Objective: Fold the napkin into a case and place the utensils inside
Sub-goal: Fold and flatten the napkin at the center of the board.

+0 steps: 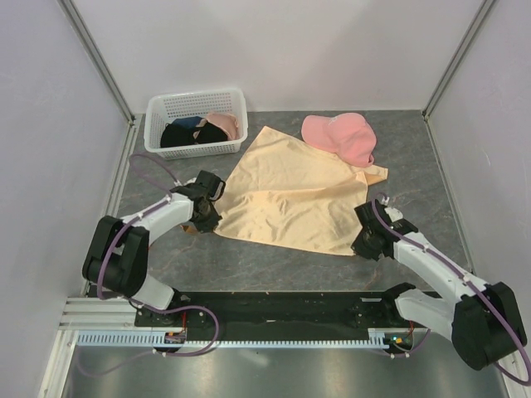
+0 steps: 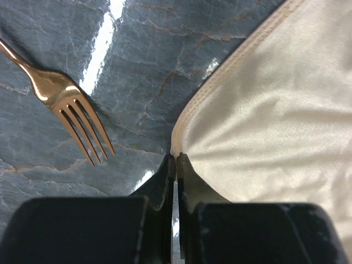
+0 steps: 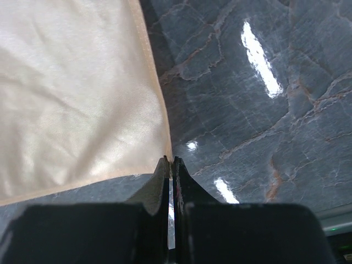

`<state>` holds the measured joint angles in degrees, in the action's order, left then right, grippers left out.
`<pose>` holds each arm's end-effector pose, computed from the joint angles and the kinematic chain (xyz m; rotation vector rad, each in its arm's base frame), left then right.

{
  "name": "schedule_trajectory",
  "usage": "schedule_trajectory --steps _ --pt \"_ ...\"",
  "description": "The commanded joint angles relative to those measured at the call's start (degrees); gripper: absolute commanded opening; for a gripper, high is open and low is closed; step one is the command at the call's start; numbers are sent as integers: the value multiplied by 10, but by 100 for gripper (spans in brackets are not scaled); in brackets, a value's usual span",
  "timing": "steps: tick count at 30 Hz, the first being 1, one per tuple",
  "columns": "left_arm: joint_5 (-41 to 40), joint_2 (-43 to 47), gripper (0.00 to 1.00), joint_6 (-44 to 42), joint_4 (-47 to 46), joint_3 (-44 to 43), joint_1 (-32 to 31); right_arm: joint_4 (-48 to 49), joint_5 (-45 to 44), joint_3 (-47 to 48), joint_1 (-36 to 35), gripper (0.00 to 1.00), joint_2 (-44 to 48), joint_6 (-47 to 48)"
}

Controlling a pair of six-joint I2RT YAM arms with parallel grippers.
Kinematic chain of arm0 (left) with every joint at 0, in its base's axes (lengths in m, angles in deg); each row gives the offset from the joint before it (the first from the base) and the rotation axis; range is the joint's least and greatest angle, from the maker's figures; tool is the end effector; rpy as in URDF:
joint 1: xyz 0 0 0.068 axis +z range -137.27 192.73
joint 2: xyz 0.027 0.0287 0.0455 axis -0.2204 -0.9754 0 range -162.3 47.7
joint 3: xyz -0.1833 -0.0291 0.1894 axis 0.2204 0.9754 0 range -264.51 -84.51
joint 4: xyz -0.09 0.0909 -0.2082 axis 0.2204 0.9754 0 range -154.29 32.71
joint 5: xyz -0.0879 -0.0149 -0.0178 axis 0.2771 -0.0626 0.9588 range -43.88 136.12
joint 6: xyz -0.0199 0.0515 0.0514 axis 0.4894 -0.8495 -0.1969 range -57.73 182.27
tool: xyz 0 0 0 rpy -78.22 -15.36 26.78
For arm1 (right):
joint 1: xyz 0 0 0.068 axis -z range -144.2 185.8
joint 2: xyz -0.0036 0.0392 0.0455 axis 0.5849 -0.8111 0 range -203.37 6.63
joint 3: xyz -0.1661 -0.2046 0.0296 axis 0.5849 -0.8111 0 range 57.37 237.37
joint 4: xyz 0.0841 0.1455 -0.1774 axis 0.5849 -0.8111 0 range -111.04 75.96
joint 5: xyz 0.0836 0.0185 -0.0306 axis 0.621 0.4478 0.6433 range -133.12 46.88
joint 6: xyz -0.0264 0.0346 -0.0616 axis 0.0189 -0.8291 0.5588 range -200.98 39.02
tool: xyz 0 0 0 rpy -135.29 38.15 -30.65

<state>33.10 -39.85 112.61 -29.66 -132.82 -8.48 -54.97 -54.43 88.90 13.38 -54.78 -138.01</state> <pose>0.2478 -0.0807 0.1418 -0.7430 2.6812 0.0272 0.1607 0.0529 0.1487 0.8645 2.6195 0.0881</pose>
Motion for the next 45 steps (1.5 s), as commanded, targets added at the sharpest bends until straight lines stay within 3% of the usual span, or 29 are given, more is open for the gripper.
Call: schedule_trajectory --steps 1,7,11,16,20,26,32,36,41,45 --pt "58 96 2 -18 -3 -15 4 23 2 37 -4 0 76 61" --pt "125 267 2 -97 8 -65 4 17 47 128 -3 0 220 187" --pt "156 364 2 -142 21 -120 4 -27 68 238 -2 0 277 256" --pt "200 480 2 -169 25 -199 4 -67 177 383 -3 0 335 349" --pt "210 549 2 -171 22 -248 4 -84 240 525 -3 0 352 368" --pt "241 614 2 -146 -16 -279 4 -85 250 608 -2 0 368 370" --pt "228 586 2 -110 -48 -281 3 -80 43 576 -11 0 346 352" --pt "185 514 2 -75 -41 -274 4 -62 -71 516 -30 0 270 332" --pt "166 373 2 -47 -66 -258 3 29 -142 449 -33 0 122 368" --pt "89 257 2 -62 -79 -262 12 143 -137 394 -17 0 13 386"
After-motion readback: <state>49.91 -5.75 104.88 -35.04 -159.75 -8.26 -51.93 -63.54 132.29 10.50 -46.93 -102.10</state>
